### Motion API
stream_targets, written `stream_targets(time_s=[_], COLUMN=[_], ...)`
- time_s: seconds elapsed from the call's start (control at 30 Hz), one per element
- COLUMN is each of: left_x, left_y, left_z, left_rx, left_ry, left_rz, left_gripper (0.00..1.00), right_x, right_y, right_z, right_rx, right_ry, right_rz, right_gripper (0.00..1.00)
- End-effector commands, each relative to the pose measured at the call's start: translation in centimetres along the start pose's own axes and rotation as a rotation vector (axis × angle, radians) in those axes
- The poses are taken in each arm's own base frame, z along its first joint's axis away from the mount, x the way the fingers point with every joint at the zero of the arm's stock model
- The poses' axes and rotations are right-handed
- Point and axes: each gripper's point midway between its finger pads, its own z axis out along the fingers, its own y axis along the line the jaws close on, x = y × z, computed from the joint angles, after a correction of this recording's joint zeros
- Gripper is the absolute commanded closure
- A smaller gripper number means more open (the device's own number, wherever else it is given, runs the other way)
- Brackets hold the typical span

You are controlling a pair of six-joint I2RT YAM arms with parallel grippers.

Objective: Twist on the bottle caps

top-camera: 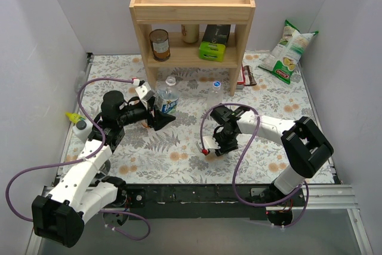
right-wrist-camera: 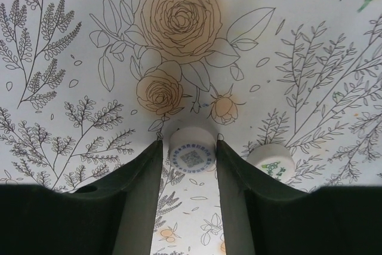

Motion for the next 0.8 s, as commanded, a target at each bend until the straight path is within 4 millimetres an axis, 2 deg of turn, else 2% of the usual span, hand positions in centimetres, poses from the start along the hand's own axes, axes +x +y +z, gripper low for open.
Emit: stream_targets(time_s=[0.0, 0.2, 0.4, 0.53, 0.67, 0.77], left_x=[-0.4, -0.2, 0.2, 0.2, 0.7, 1.3], left_y=[0.0, 0.0, 0.2, 0.7, 1.0, 1.2], left_z=[-0.3, -0.2, 0.2, 0.5, 0.8, 1.2], left_rx=[-0.006, 0.006, 0.017, 0.009, 0.015, 0.028], left_ry=[-0.013, -0.003, 0.011, 0.012, 0.028, 0.042], left_rz=[0.012, 0.007, 0.002, 0.005, -0.006, -0.023], left_gripper=[0.97, 0.97, 0.97, 0.97, 0.97, 0.97], right_x=[0.5, 1.0, 2.1, 2.3, 1.6, 0.5], right_y=[-0.4, -0.6, 0.7, 0.8, 0.2, 0.1], right_z=[0.4, 0.3, 0.0, -0.1, -0.4, -0.6], right_rx=[0.013, 0.040, 0.036, 0.040, 0.048, 0.039], right_ry=[0.016, 0.042, 0.052, 0.042, -0.007, -0.057], right_rz=[-0.017, -0.012, -0.007, 0.004, 0.024, 0.037], right_gripper=[0.52, 0.52, 0.50, 0.57, 0.60, 0.57])
